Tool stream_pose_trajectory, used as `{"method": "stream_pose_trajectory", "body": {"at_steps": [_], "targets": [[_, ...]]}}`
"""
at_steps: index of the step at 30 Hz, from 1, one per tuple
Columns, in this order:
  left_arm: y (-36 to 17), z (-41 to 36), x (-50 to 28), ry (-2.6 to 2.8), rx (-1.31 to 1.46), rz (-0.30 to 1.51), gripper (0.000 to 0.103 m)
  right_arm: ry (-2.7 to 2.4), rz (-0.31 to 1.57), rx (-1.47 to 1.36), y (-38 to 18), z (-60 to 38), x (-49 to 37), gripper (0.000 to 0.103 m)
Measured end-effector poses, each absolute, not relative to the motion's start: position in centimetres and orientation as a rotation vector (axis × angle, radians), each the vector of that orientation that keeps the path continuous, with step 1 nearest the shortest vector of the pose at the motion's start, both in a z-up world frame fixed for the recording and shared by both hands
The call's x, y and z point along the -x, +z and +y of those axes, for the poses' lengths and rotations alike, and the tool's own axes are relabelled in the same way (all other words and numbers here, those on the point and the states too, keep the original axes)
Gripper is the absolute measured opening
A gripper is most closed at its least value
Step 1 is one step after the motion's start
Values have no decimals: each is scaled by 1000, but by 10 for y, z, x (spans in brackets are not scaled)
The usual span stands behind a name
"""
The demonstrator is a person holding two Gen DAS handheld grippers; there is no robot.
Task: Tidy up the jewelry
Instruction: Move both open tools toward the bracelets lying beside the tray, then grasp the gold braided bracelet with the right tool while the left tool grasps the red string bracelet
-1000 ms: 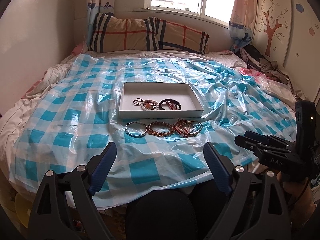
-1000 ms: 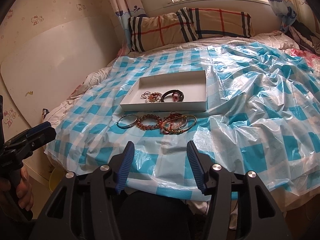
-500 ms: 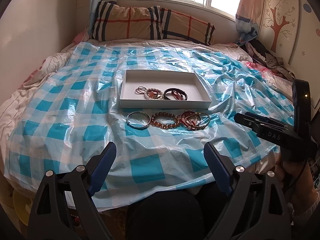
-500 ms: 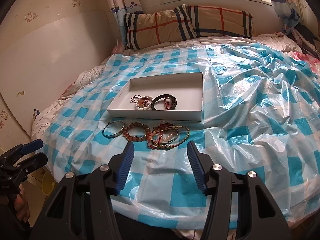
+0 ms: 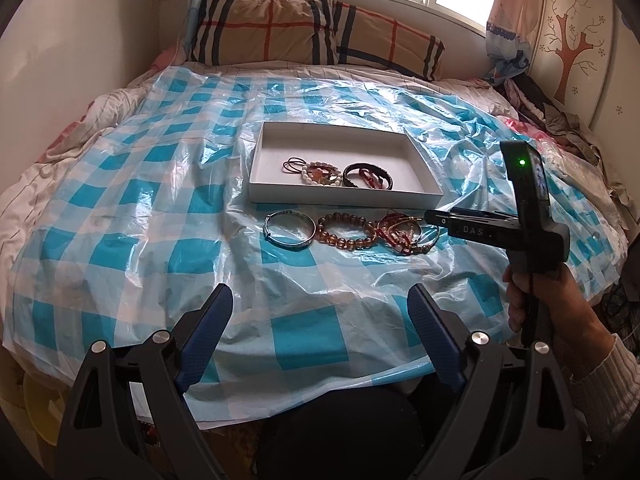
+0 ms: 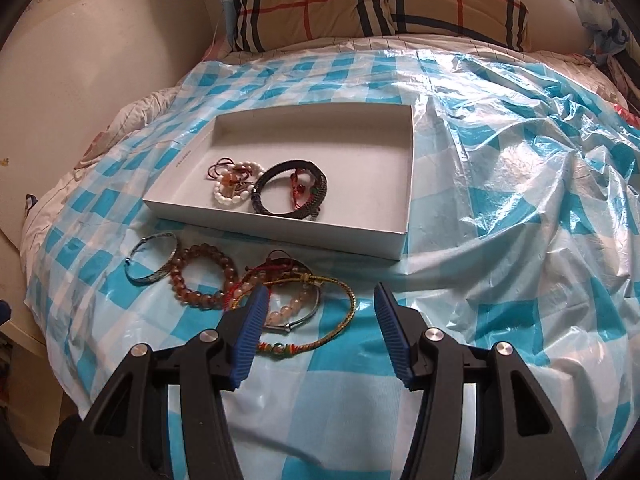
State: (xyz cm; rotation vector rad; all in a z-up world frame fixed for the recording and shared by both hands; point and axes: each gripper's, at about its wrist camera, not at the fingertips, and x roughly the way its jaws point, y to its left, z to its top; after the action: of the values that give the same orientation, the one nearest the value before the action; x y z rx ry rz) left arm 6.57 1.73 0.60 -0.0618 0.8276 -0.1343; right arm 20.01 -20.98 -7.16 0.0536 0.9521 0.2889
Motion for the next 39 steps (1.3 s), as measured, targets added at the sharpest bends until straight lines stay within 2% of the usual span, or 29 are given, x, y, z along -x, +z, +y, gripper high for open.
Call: {"method": "stream_pose_trajectory", "body": {"at_steps": [4, 6, 7, 8, 17, 24, 26, 27, 29, 33, 34, 36, 39], "targets": [[1, 18, -74, -132, 64, 840, 85, 305, 1020, -57, -93, -210, -212, 51], [-1, 17, -79, -133, 61, 844, 85, 324, 1020, -55, -94, -210, -209, 27], [-3, 15, -81, -135, 59, 845, 85, 337, 1015, -68, -91, -211, -205, 22], [-4, 14, -85, -138, 58, 846, 85, 348, 1006, -74, -87, -212, -200, 7], [-14, -24, -129, -235, 32, 846, 85, 354, 839, -203, -26, -248, -114, 7], [-39, -82, -170, -336, -59, 904, 85, 343, 837, -248, -20, -269, -86, 7], [-41, -85, -177, -338, -27, 916, 85, 345, 861, -227, -25, -265, -93, 10], [-39, -82, -178, -336, -1, 911, 85, 350, 865, -225, -28, -263, -98, 30], [-34, -76, -177, -324, 32, 895, 85, 361, 860, -208, -34, -257, -108, 56], [-28, -54, -175, -284, 98, 902, 85, 359, 917, -136, -60, -234, -141, 56], [-28, -50, -175, -275, 110, 904, 85, 352, 950, -120, -71, -229, -149, 54], [-28, -45, -174, -265, 118, 908, 85, 373, 981, -136, -85, -227, -152, 8], [-33, -48, -173, -265, 99, 920, 85, 396, 934, -156, -75, -236, -134, 5]]}}
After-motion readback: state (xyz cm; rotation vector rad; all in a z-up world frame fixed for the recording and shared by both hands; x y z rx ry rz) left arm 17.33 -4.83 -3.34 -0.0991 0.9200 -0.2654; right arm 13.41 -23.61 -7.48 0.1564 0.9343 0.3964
